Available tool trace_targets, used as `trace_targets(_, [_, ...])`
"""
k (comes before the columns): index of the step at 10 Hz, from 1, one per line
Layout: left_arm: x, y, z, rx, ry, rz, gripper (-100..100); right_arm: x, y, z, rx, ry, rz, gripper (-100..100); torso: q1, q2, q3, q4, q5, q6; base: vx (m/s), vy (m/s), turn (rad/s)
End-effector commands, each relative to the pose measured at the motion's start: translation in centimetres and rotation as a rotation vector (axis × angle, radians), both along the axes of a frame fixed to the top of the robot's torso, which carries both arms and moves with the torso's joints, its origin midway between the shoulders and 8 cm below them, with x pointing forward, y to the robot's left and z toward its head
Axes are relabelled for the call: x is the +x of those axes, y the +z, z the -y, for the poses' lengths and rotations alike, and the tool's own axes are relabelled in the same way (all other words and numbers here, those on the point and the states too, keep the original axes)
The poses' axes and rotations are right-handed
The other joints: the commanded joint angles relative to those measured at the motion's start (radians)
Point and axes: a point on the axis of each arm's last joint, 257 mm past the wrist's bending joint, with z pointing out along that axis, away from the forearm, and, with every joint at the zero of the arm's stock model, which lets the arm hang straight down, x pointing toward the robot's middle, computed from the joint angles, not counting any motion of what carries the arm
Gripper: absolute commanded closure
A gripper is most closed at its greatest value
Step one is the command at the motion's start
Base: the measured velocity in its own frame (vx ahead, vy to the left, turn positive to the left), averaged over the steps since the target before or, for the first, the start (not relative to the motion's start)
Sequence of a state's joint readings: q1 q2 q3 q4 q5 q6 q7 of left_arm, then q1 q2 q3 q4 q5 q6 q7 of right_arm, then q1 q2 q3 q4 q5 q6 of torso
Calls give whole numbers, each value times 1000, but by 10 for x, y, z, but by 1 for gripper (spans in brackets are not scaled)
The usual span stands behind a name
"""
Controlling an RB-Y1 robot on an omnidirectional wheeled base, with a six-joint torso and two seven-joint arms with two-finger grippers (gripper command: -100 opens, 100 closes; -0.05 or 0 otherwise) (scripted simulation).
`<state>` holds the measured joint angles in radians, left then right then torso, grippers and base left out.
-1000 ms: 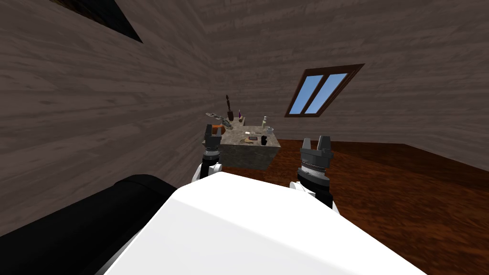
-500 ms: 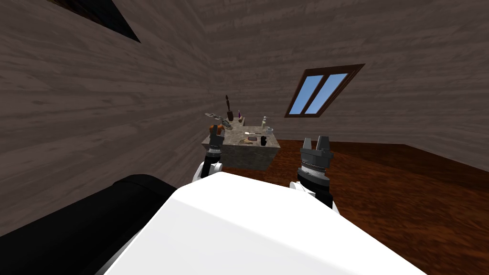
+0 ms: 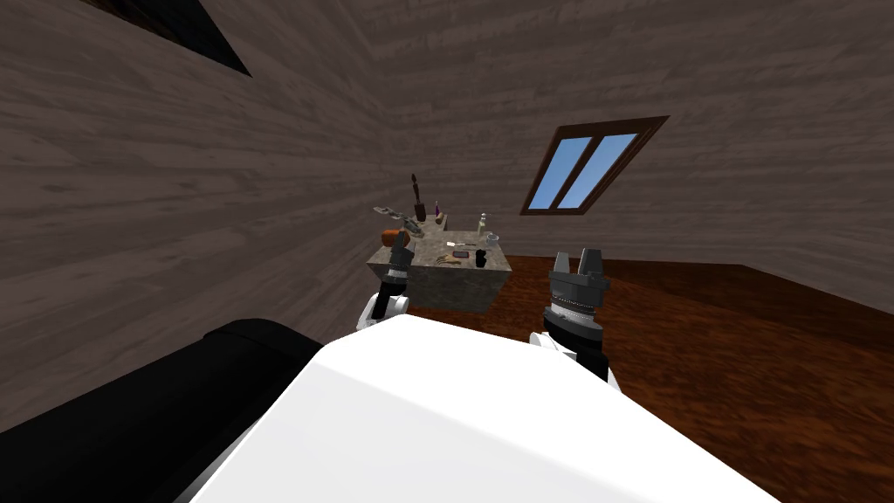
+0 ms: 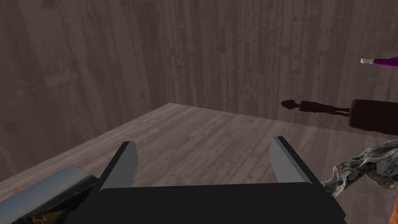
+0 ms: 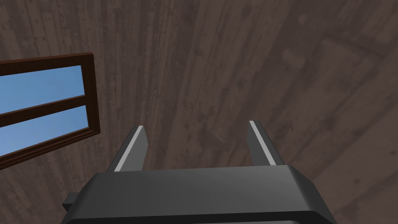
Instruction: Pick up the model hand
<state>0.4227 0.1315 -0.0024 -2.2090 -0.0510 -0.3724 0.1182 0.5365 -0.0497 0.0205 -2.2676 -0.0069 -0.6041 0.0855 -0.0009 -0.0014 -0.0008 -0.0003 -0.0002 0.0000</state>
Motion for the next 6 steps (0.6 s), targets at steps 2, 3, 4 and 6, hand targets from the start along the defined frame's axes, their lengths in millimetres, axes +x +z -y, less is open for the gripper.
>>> trace_targets(2, [17, -20, -3, -35, -8, -83, -100, 0, 0, 0, 0, 0, 0, 0, 0, 0, 0, 0, 0, 0, 26, -19, 5])
trace_targets(3, [19, -23, -3, -36, -5, -93, -100, 0, 0, 0, 0, 0, 0, 0, 0, -1, 0, 0, 0, 0, 19, -18, 2])
trace_targets(4, [26, -32, -4, -50, -8, -130, -100, 0, 0, 0, 0, 0, 0, 0, 0, 0, 0, 0, 0, 0, 15, -17, 4])
trace_targets(6, [39, -53, -6, -80, -12, -203, -100, 0, 0, 0, 0, 0, 0, 0, 0, 0, 0, 0, 0, 0, 21, -24, 5])
